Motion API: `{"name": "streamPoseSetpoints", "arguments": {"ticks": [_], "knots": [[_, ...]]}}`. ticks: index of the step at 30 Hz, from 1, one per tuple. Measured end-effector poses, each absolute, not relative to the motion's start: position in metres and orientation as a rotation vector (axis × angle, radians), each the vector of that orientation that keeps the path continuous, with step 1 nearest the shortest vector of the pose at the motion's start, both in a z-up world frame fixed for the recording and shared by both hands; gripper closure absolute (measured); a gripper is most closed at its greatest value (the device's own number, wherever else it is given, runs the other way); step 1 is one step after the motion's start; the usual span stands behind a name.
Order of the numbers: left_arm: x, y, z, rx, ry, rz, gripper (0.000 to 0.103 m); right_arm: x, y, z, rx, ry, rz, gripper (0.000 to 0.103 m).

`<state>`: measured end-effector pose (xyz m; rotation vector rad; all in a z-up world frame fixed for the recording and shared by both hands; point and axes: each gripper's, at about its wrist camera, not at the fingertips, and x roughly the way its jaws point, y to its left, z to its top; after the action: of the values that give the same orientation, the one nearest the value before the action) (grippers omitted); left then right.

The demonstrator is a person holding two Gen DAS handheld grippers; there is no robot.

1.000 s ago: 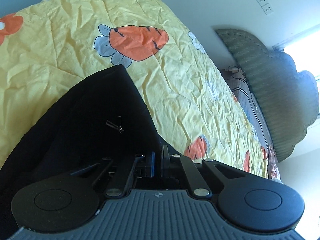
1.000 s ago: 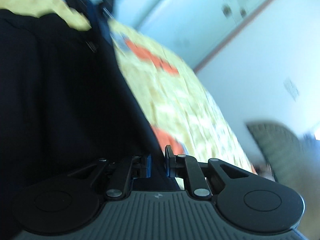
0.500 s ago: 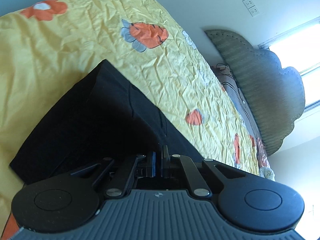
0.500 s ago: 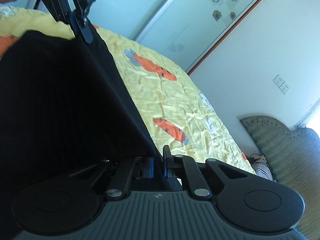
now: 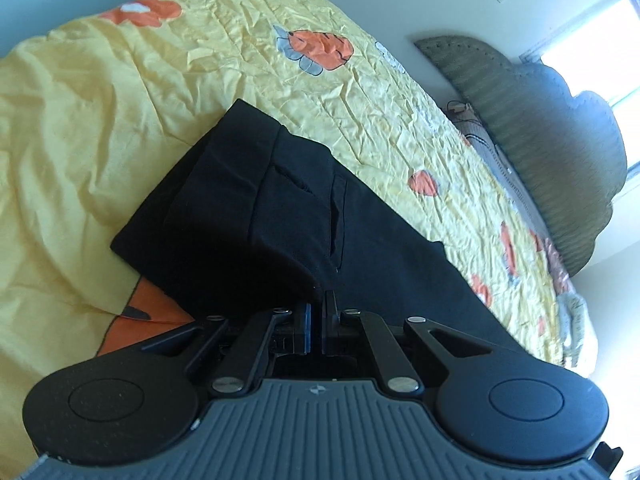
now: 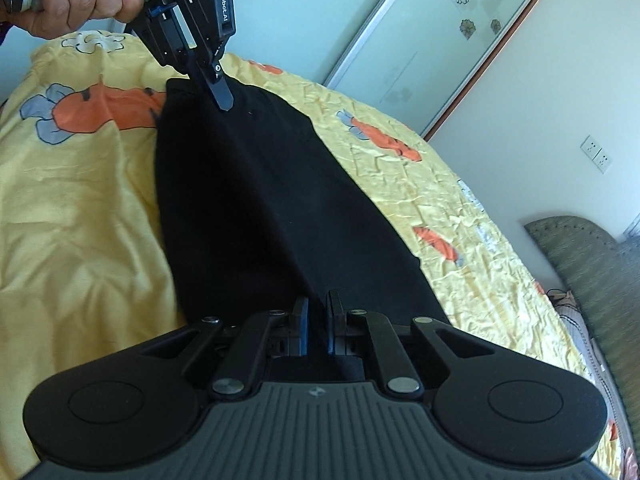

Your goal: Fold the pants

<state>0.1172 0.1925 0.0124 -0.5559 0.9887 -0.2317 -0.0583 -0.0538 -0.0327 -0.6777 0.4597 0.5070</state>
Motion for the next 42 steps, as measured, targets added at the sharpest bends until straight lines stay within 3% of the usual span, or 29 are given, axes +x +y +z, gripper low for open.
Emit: {"name": "streamPoseSetpoints", "arguments": {"ticks": [7, 12, 14, 15, 16, 17, 20, 21, 22, 24, 38, 42], "knots": [[0.109, 0.181, 0.015, -0.375, 0.934, -0.228, 0.098, -0.065, -0.052, -0.037, -0.621, 0.488, 0.537, 0.095], [0.112, 0.186, -0.006, -0.41, 0.978, -0.206, 0.096, -0.064, -0.05, -0.045, -0.642, 0.481, 0.493, 0.095], [0.112, 0.19, -0.008, -0.448, 0.962, -0.192, 0.085, -0.065, -0.049, -0.049, -0.692, 0.452, 0.43, 0.086], [0.113, 0.193, -0.008, -0.469, 0.951, -0.179, 0.078, -0.066, -0.05, -0.051, -0.718, 0.425, 0.391, 0.068], [0.113, 0.196, -0.008, -0.495, 0.938, -0.166, 0.078, -0.068, -0.051, -0.052, -0.739, 0.396, 0.347, 0.047], [0.113, 0.199, -0.008, -0.521, 0.924, -0.152, 0.078, -0.068, -0.053, -0.052, -0.751, 0.378, 0.311, 0.041], [0.114, 0.207, -0.01, -0.589, 0.889, -0.119, 0.079, -0.061, -0.064, -0.05, -0.681, 0.423, 0.294, 0.048], [0.115, 0.209, -0.011, -0.603, 0.885, -0.113, 0.079, -0.058, -0.068, -0.05, -0.641, 0.441, 0.295, 0.069], [0.115, 0.21, -0.012, -0.612, 0.888, -0.11, 0.09, -0.056, -0.071, -0.05, -0.617, 0.464, 0.298, 0.086], [0.115, 0.21, -0.011, -0.6, 0.892, -0.102, 0.091, -0.058, -0.071, -0.051, -0.605, 0.481, 0.321, 0.094], [0.107, 0.212, -0.006, -0.446, 0.892, -0.056, 0.094, -0.093, -0.061, -0.042, -0.552, 0.539, 0.475, 0.096], [0.107, 0.211, -0.005, -0.421, 0.909, -0.04, 0.086, -0.094, -0.054, -0.045, -0.595, 0.532, 0.463, 0.096]]}}
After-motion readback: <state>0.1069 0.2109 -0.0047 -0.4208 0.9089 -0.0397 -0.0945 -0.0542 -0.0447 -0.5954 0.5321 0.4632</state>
